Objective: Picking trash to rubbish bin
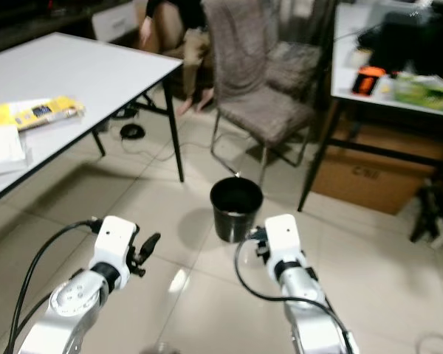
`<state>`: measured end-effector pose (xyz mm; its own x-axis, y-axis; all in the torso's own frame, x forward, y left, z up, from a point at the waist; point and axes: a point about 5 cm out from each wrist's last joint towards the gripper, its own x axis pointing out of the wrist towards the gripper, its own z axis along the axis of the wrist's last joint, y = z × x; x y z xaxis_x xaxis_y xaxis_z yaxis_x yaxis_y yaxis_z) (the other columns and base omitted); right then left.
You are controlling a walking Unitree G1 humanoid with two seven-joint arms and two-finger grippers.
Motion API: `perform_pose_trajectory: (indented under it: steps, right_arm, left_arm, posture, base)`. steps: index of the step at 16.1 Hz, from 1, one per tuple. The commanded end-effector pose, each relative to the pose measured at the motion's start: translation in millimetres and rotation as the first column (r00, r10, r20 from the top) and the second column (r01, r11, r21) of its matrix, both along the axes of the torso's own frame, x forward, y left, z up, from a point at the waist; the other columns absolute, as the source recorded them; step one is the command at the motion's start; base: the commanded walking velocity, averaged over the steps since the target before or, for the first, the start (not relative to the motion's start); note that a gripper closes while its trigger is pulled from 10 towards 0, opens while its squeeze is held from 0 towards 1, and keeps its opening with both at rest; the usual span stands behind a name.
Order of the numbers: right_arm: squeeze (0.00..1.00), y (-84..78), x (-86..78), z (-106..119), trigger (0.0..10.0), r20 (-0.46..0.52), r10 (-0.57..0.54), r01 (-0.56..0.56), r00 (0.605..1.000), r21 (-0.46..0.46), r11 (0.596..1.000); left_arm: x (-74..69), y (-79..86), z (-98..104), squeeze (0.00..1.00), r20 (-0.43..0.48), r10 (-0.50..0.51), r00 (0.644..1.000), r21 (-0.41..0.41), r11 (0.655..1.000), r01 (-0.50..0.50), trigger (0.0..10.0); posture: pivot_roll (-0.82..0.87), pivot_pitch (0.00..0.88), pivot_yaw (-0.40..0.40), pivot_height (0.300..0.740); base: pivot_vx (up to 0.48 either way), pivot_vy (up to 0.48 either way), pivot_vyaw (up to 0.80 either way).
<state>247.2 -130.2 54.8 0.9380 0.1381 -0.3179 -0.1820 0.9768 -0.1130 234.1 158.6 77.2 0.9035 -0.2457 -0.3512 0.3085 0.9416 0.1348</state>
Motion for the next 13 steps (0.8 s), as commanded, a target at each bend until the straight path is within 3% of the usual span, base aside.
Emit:
perform_pose_trajectory:
  steps: [1, 7, 8, 9, 13]
  right_arm:
    - [0.0, 0.5, -1.9, -2, 10.0, -0.009, -0.004, 0.004, 1.0, 0.004, 1.0]
    - [0.0, 2.8, -2.3, -1, 10.0, 0.004, 0.013, -0.013, 1.0, 0.008, 1.0]
    - [0.0, 4.8, -1.7, 0, 10.0, 0.016, 0.033, -0.033, 0.999, 0.005, 0.999]
    - [0.0, 8.2, -1.2, 2, 10.0, 0.02, 0.058, -0.058, 0.998, 0.01, 0.998]
    - [0.0, 15.5, -2.3, 6, 10.0, 0.037, 0.11, -0.111, 0.993, 0.042, 0.993]
  left_arm:
    - [-0.3, 1.7, 0, 0.0, -0.004, 0.002, 1.0, 0.01, 1.0, -0.002, 10.0]
    - [-2.9, 4.7, 0, 0.0, -0.005, 0.006, 1.0, -0.005, 1.0, -0.006, 10.0]
    - [-3.5, 4.1, 1, 0.0, 0.01, -0.016, 1.0, -0.013, 1.0, 0.016, 10.0]
    - [-4.1, 5.4, 0, 0.0, 0.031, -0.023, 0.999, 0.035, 0.999, 0.022, 10.0]
    - [-5.2, 8.2, 9, 0.0, 0.123, 0.061, 0.99, 0.034, 0.997, -0.066, 10.0]
  posture:
    - [0.03, 0.0, -0.043, 0.74]
    - [0.03, 0.0, -0.048, 0.74]
    - [0.03, 0.0, -0.048, 0.74]
    - [0.03, 0.0, -0.047, 0.74]
    - [0.04, 0.0, -0.052, 0.74]
  base:
    - [-0.277, 0.0, 0.0]
    - [-0.272, 0.0, 0.0]
    - [0.0, 0.0, 0.0]
    - [0.0, 0.0, 0.0]
    - [0.0, 0.0, 0.0]
